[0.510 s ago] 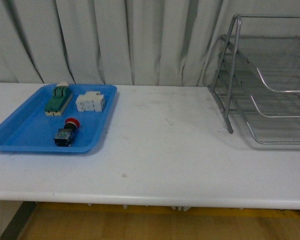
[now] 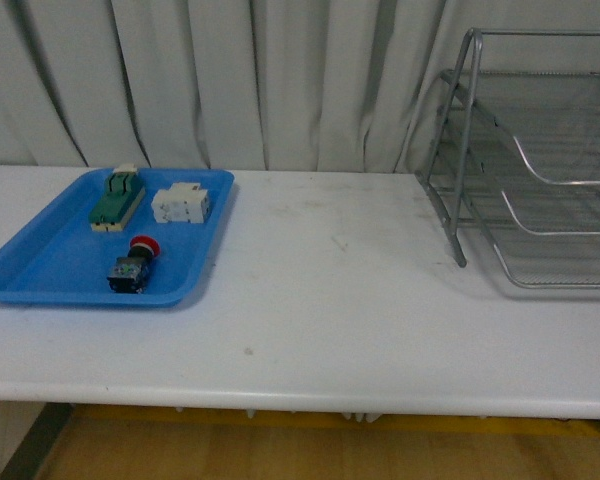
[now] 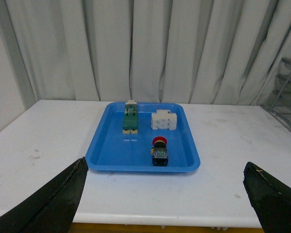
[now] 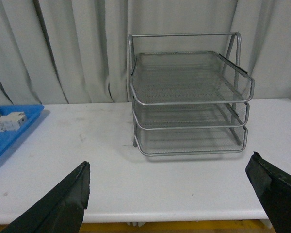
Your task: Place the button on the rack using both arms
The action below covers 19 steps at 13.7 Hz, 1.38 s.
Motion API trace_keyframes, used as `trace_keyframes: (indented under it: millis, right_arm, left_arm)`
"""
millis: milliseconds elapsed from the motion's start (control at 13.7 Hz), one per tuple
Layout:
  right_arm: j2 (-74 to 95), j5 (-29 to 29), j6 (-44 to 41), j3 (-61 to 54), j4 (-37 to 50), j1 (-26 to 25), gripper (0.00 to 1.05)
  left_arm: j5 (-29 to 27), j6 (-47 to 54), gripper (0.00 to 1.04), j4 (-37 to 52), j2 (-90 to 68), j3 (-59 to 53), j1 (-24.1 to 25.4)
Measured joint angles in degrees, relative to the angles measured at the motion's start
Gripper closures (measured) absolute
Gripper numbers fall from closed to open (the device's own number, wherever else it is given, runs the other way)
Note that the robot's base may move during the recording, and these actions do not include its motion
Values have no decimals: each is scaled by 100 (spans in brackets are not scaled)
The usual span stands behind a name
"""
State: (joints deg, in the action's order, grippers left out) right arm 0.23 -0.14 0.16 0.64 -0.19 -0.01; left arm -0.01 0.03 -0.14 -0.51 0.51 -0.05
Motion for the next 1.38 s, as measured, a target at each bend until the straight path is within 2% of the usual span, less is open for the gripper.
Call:
trace_keyframes:
  millis: [874, 947, 1020, 1093, 1166, 1312, 1384]
  right_arm:
    - [0, 0, 2, 0, 0, 0, 6]
    - [98, -382, 105, 4, 76, -140, 6]
    - [1233, -1458, 345, 157, 1176, -918, 6]
    - [2629, -2170, 533, 516, 2503, -1567, 6]
    - [3775, -2426, 723, 990, 3582, -2000, 6]
    - [4607, -2474, 940, 1436, 4245, -2326, 6]
    - [5906, -2487, 1471, 2256, 4966, -2822, 6]
  left_arm:
    - [0, -2, 7, 0, 0, 0, 0]
    - [0, -2, 7, 0, 0, 0, 0]
    - [2, 0, 7, 2, 0, 0, 0]
    - [0, 0, 7, -2, 0, 0, 0]
    - [0, -2, 7, -2, 0, 2, 0]
    - [0, 0, 7, -2, 0, 0, 0]
    - [0, 0, 7, -2, 0, 0, 0]
